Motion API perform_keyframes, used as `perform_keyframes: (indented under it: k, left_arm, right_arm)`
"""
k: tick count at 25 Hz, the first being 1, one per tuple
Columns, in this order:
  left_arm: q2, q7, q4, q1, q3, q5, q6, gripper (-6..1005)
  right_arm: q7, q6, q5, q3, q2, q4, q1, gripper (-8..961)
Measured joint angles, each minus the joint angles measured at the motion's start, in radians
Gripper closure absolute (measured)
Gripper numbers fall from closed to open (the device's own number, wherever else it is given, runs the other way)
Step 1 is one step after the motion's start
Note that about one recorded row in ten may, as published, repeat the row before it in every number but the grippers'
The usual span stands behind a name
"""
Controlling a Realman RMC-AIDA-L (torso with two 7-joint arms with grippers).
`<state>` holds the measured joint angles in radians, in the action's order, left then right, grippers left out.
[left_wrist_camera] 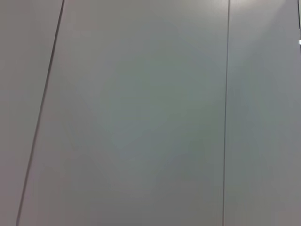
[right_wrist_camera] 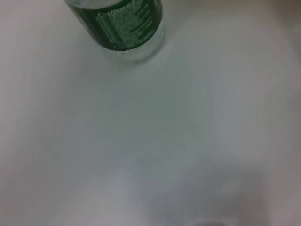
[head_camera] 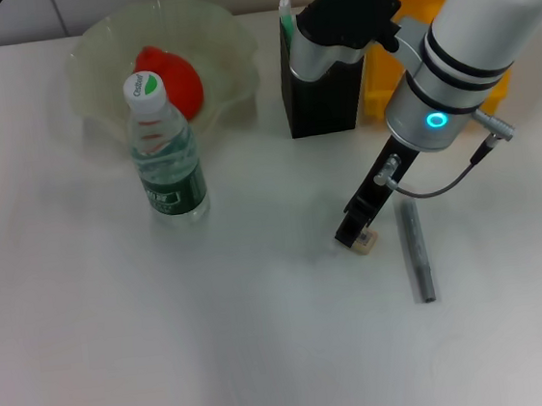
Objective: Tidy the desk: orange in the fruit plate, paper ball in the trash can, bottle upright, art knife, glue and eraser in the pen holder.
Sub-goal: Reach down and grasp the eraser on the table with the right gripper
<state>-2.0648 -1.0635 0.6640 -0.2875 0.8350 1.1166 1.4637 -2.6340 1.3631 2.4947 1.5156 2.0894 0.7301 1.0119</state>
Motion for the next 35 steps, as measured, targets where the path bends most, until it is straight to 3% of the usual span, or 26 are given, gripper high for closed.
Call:
perform_keyframes:
  k: [7, 27, 35]
  left_arm:
    - [0.0, 0.013, 0.0, 0.001, -0.001, 0.0, -0.003, 420]
    - [-0.001, 0.027, -0.005, 0.001, -0.011, 0.0, 0.0, 420]
    - [-0.002, 0.028, -0.014, 0.001, -0.013, 0.0, 0.0, 420]
  right_arm:
    - [0.0, -0.03, -0.007, 0.009, 0.002, -0.071, 0.039, 434]
    - [-0.004, -0.052, -0.04, 0.083, 0.003, -0.098, 0.062, 463]
    - [-0.019, -0.07, -0.089, 0.165, 0.003, -0.121, 0.084, 475]
